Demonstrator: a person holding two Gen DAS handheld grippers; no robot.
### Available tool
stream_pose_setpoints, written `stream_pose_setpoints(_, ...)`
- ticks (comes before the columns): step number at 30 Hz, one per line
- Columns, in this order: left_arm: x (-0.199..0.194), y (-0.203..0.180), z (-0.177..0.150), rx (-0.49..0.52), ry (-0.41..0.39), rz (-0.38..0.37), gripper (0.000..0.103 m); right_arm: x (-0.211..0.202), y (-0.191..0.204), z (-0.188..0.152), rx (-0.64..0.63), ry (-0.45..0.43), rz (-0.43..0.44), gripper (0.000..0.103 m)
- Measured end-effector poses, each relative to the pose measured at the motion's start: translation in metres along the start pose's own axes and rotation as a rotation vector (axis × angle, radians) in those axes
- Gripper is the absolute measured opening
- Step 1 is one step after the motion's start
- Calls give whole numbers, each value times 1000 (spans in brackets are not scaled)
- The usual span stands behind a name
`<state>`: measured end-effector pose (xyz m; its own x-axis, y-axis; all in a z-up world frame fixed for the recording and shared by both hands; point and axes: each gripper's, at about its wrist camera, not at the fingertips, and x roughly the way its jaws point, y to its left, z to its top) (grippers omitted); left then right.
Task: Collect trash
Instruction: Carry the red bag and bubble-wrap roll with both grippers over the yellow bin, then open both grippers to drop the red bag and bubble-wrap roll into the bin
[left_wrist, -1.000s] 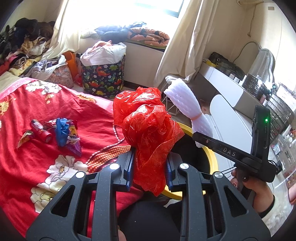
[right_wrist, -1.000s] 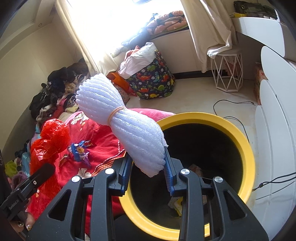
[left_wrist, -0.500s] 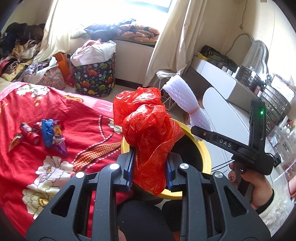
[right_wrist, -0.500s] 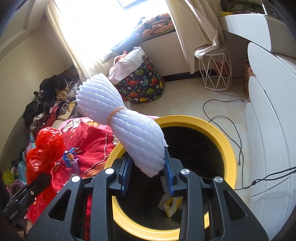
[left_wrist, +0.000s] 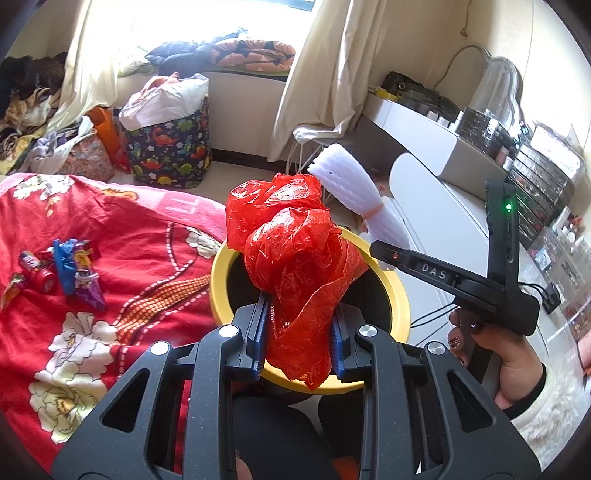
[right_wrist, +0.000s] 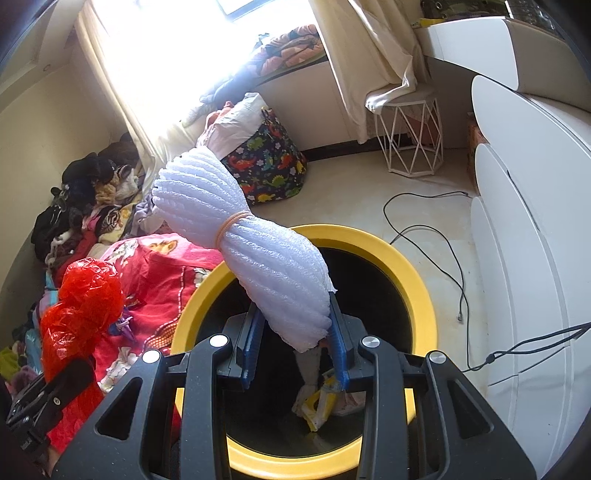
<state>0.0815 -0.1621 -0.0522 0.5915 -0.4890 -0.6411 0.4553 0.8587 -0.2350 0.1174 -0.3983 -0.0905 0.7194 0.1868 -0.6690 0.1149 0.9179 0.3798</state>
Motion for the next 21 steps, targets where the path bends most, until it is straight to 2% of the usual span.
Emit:
stream_pose_setpoints(11,22,-10,-4,28,44,-25,20,7,-13,-3,23,21,-18,32)
stream_pose_setpoints(21,54,-9,-6,15,112,-25,20,14,-22,-6,42,51,-40,32)
